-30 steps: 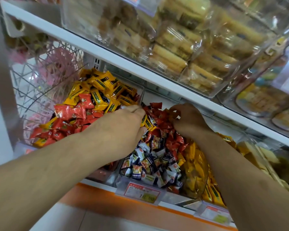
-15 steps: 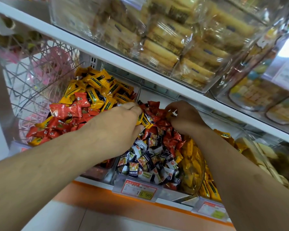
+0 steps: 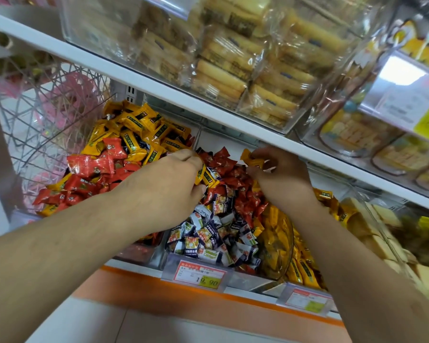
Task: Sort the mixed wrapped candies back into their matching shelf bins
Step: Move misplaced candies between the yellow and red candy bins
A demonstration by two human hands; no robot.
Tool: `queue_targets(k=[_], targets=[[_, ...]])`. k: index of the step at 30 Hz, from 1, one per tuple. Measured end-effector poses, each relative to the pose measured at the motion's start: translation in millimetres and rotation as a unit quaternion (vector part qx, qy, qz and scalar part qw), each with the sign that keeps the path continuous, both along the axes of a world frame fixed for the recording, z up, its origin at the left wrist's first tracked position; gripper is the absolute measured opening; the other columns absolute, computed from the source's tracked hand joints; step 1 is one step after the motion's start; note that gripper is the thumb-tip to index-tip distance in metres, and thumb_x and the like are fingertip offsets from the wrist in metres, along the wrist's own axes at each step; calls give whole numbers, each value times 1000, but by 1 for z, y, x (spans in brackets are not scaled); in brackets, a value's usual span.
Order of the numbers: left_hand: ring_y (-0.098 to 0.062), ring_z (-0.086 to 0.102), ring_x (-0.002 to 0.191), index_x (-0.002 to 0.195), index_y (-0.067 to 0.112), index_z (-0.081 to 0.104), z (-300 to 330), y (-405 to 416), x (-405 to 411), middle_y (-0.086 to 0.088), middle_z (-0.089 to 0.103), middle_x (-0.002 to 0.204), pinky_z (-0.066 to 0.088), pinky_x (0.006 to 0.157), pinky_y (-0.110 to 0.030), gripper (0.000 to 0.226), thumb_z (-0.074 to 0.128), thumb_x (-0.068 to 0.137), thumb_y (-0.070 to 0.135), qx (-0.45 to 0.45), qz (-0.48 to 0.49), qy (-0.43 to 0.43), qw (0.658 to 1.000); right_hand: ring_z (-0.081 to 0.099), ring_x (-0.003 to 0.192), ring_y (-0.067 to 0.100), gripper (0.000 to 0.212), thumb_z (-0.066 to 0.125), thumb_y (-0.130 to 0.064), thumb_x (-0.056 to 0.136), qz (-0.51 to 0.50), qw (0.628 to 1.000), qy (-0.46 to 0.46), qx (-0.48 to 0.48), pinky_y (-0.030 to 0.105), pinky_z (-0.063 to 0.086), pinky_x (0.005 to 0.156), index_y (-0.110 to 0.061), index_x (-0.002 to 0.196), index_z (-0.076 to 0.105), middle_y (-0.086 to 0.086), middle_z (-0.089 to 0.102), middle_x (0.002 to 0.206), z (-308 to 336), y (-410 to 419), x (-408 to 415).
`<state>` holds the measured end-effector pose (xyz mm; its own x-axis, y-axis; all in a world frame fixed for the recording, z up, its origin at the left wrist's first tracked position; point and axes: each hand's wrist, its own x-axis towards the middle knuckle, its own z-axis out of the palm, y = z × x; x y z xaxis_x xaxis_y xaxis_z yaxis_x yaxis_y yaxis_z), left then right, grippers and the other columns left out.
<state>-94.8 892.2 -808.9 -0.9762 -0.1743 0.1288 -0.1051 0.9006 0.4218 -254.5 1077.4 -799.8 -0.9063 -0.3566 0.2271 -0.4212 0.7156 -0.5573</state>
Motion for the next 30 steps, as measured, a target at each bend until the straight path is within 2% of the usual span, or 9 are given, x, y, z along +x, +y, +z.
queue_targets(k=[3, 6, 12, 14, 17, 21, 24, 27, 30], targets=[[-24, 44, 141, 147, 20, 47, 0, 8, 0, 2, 33, 158, 43, 114, -38, 46, 52, 104, 38, -13, -9, 29, 999, 66, 78, 1, 24, 77, -29, 92, 24, 998, 2, -62, 11, 50, 62, -37, 114, 72, -15, 71, 94, 4, 18, 29], [-23, 47, 137, 143, 25, 51, 2, 24, -2, 5, 38, 154, 44, 113, -38, 42, 54, 103, 34, -10, -32, 79, 996, 64, 88, -6, 23, 74, -16, 94, 52, 998, 25, -33, 13, 53, 79, -36, 107, 77, -23, 71, 91, -3, 34, 55], [-13, 53, 129, 141, 26, 54, -7, 40, -6, 12, 50, 143, 46, 109, -33, 40, 56, 103, 34, -14, -79, 103, 991, 60, 92, -10, 19, 70, -16, 97, 2, 998, 42, -57, 2, 45, 72, -32, 105, 77, -21, 69, 92, 8, 73, 62], [-11, 54, 127, 142, 28, 55, -9, 40, -8, 13, 53, 141, 47, 107, -28, 40, 57, 102, 34, -16, -84, 99, 991, 56, 94, -13, 20, 68, -17, 99, -3, 998, 47, -33, 2, 44, 69, -33, 109, 74, -20, 67, 96, 9, 86, 64], [-13, 51, 130, 145, 32, 51, -11, 48, -13, 11, 54, 141, 45, 107, -30, 47, 60, 100, 41, -35, -98, 67, 992, 49, 97, -22, 25, 70, -15, 96, 21, 998, 60, 23, -2, 38, 73, -33, 113, 73, -18, 66, 108, 3, 92, 66], [-20, 51, 130, 145, 31, 51, -17, 63, -28, 4, 59, 136, 42, 110, -37, 56, 61, 96, 55, -117, -81, 28, 989, 52, 102, -9, 26, 70, -11, 93, 51, 994, 84, 51, -8, 29, 85, -27, 112, 74, -12, 66, 114, -6, 89, 66], [-23, 60, 114, 126, 25, 63, -23, 71, -38, 1, 70, 116, 50, 100, -38, 40, 66, 94, 48, -144, -35, 23, 989, 56, 107, 0, 24, 68, -11, 94, 49, 995, 75, 45, -6, 29, 86, -27, 111, 74, -12, 65, 114, -5, 87, 66], [-24, 63, 102, 115, 27, 69, -26, 74, -41, 3, 73, 100, 54, 90, -37, 28, 74, 88, 36, -121, -10, 43, 992, 57, 108, 5, 21, 67, -12, 96, 52, 996, 60, 38, -5, 29, 84, -26, 110, 73, -10, 64, 114, -5, 87, 66], [-18, 66, 89, 113, 31, 69, -21, 72, -38, 8, 73, 101, 59, 80, -36, 28, 77, 87, 31, -48, 14, 68, 996, 56, 112, 6, 24, 66, -12, 96, 59, 996, 62, 41, -2, 32, 89, -25, 115, 71, -10, 63, 116, -4, 90, 66]])
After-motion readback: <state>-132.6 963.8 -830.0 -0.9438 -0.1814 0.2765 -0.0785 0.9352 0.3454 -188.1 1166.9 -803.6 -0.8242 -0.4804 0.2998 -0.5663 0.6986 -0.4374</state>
